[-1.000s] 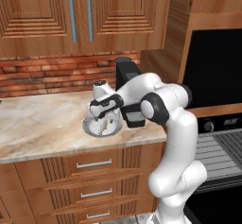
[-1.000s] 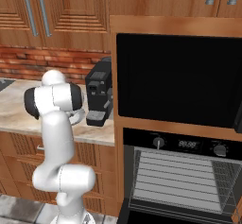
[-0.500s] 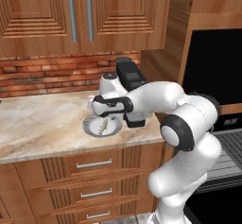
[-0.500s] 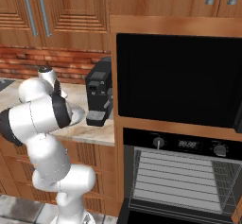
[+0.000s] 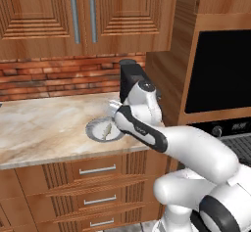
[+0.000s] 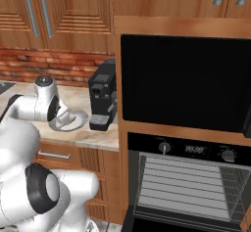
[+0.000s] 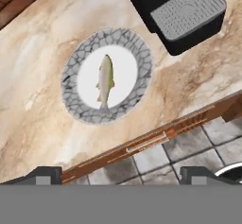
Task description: Take the fish from the oven and place it on the plate on the counter.
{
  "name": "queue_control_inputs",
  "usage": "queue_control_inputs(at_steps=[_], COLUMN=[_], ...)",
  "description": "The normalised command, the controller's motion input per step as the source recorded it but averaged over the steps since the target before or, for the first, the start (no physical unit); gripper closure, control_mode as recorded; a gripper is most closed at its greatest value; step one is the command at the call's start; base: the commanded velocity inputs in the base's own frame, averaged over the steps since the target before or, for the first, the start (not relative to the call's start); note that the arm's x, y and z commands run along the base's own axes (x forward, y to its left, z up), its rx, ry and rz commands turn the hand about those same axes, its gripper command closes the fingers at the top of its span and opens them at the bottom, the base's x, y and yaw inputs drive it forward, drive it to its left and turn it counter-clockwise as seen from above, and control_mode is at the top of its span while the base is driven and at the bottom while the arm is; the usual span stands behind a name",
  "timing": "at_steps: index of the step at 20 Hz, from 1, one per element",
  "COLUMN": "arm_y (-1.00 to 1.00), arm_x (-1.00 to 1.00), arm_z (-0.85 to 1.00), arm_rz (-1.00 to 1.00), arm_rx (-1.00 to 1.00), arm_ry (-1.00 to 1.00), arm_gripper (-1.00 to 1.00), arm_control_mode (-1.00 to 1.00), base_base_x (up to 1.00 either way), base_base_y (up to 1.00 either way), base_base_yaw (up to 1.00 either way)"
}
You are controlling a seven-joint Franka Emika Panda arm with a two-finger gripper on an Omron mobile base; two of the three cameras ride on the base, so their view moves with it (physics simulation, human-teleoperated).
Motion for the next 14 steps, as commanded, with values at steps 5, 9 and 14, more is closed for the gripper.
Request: queue_control_inputs(at_steps=[5, 9, 14], arm_y=[-0.35, -0.46, -0.52], arm_x=[-1.00, -1.00, -0.89], arm_z=[0.44, 0.45, 0.57], arm_rz=[0.00, 0.04, 0.11], arm_rx=[0.01, -0.01, -0.16], arm_ry=[-0.09, -0.07, -0.01], arm_gripper=[-1.00, -1.00, -1.00], arm_control_mode=[-1.00, -1.00, -1.00], base_base_x=[0.00, 0.00, 0.00], base_base_y=[0.00, 0.00, 0.00], base_base_yaw=[0.00, 0.00, 0.00])
